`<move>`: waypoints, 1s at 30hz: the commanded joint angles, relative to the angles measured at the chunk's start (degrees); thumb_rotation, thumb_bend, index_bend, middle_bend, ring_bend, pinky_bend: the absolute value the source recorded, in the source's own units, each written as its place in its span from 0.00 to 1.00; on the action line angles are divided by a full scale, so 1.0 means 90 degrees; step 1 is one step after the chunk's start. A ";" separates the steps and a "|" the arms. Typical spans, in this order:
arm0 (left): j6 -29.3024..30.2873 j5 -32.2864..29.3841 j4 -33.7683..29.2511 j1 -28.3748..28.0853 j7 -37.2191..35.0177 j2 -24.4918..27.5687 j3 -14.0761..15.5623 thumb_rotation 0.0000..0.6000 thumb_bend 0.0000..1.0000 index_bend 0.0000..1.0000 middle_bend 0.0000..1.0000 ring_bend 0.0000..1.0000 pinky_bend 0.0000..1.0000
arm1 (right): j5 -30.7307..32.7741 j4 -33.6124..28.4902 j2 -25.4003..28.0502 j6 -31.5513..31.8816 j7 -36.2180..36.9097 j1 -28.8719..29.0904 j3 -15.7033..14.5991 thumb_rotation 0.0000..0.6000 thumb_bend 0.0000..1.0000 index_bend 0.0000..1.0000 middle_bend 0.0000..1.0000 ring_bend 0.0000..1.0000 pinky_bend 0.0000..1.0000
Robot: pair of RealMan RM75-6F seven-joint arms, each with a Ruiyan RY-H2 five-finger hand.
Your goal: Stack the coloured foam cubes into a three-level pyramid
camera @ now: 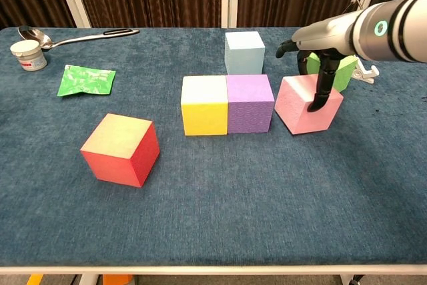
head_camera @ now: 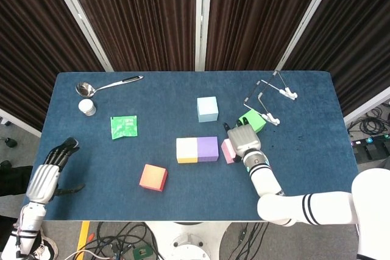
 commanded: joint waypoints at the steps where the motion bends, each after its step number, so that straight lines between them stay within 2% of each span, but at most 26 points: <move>1: 0.0012 -0.0007 0.0011 0.0012 -0.0020 0.0007 0.0000 1.00 0.00 0.15 0.09 0.00 0.07 | 0.0108 0.0105 -0.0109 0.0038 -0.0122 0.0104 0.0046 1.00 0.12 0.00 0.60 0.08 0.00; 24: 0.0018 0.0000 0.0065 0.0043 -0.0118 0.0040 0.0033 1.00 0.00 0.15 0.09 0.00 0.07 | 0.0346 0.0271 -0.0424 0.0227 -0.0256 0.0241 0.0293 1.00 0.12 0.00 0.61 0.10 0.00; 27: 0.0027 0.0006 0.0067 0.0045 -0.0117 0.0039 0.0033 1.00 0.00 0.15 0.09 0.00 0.07 | 0.0507 0.0247 -0.0403 0.0177 -0.0311 0.0258 0.0308 1.00 0.10 0.00 0.55 0.10 0.00; 30: 0.0019 0.0005 0.0064 0.0044 -0.0115 0.0040 0.0034 1.00 0.00 0.15 0.09 0.00 0.07 | 0.0569 0.0244 -0.0381 0.0132 -0.0327 0.0269 0.0330 1.00 0.09 0.00 0.41 0.07 0.00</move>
